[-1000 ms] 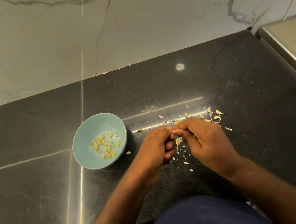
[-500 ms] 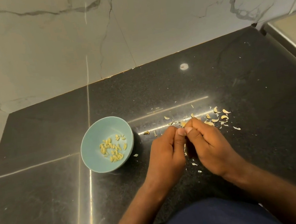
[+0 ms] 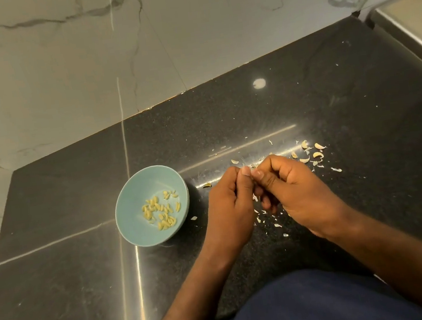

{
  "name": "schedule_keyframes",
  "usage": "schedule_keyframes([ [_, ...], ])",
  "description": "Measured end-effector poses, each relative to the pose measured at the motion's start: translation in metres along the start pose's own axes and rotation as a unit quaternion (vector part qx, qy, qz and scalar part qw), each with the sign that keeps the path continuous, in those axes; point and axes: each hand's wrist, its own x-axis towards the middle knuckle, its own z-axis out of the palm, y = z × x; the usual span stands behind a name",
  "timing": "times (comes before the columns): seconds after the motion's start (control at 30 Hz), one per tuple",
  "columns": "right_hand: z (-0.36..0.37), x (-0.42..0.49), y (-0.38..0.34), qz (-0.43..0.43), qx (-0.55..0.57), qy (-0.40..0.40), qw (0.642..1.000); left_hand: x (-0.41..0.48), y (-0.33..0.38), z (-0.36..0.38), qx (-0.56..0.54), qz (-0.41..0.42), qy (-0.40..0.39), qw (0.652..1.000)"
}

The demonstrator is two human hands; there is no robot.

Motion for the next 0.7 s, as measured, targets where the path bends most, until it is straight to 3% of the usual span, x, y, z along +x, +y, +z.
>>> schedule_keyframes([
  [0.27,-0.008,-0.003,0.004,-0.086,-0.132,0.036,0.987,0.004,-0.009,0.003,-0.06,-0.068,0.015,0.996],
  [0.5,-0.013,0.0,-0.003,-0.054,-0.065,0.061,0.995,0.0,-0.006,-0.003,-0.134,-0.134,0.016,0.982],
  [0.7,-0.011,0.001,-0.002,-0.033,-0.057,0.003,0.998,-0.002,-0.006,-0.001,-0.131,-0.138,-0.006,0.982],
])
